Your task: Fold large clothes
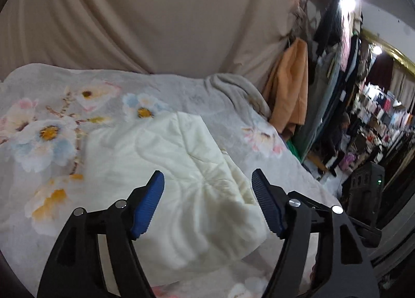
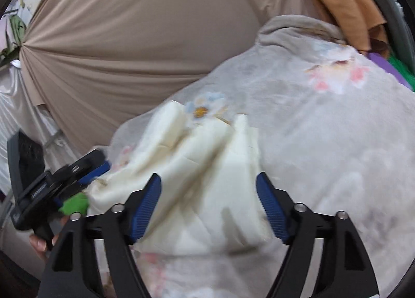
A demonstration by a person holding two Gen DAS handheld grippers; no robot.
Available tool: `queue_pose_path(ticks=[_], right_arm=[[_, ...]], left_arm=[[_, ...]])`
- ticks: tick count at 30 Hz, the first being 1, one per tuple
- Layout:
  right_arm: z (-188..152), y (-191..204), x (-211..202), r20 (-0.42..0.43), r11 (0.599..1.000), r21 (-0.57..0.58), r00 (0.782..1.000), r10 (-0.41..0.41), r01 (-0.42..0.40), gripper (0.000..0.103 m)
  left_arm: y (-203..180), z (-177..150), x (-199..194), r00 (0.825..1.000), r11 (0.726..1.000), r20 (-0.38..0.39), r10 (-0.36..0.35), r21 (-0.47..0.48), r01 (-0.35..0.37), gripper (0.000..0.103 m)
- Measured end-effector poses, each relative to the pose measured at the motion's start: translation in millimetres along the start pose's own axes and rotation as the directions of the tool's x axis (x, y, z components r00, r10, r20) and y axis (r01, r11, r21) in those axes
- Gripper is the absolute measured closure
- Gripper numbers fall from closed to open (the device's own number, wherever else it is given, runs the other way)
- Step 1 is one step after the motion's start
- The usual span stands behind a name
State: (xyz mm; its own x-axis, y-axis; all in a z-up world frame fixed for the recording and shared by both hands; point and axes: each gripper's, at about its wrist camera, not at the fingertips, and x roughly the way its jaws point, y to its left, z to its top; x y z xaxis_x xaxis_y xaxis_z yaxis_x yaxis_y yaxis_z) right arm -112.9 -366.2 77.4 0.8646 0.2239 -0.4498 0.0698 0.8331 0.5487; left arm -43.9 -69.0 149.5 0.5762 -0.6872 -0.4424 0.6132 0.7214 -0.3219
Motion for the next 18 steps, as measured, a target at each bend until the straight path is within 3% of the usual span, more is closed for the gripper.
queue_pose_path(ticks=[3, 6, 9, 12, 15, 18], right_arm=[[15.3, 19.7, 32.4, -0.099, 1.0, -0.014, 0.995, 0.015, -0.017, 0.019], [6.4, 25.5, 53.9, -0.198, 1.0, 0.004, 0.98, -0.018, 0.02, 0.019], [7.5, 32.6, 42.8, -0.186, 0.999, 0.026, 0.982, 0.039, -0.035, 0.019], [19.8, 32.6, 47.4, -0.197, 1.0, -0.002, 0.98, 0.013, -0.014, 0.016], [19.8, 11.5, 68.4, -0.319, 0.988, 0.146, 0.943, 0.094, -0.049, 0.016], [21.2, 22.0, 83.4, -0.375, 0.986, 0.14, 0.916, 0.14, -0.094, 0.016]], left_arm=[[30.7, 1.8, -33.0, 0.993, 0.994, 0.064, 0.102, -0.056, -0.099, 0.025], [49.9, -9.6, -28.5, 0.984, 0.982, 0.019, 0.176, -0.069, -0.174, 0.024], [58.9, -32.4, 3.8, 0.983, 0.984, -0.093, 0.156, -0.067, -0.163, 0.024], [59.6, -57.1, 34.9, 0.977, 0.988, -0.176, 0.117, -0.082, -0.133, 0.025], [45.0, -71.8, 51.1, 0.968, 0.984, -0.18, 0.175, -0.007, -0.179, 0.025], [27.6, -77.8, 61.4, 0.955, 0.969, -0.169, 0.246, 0.083, -0.235, 0.025]])
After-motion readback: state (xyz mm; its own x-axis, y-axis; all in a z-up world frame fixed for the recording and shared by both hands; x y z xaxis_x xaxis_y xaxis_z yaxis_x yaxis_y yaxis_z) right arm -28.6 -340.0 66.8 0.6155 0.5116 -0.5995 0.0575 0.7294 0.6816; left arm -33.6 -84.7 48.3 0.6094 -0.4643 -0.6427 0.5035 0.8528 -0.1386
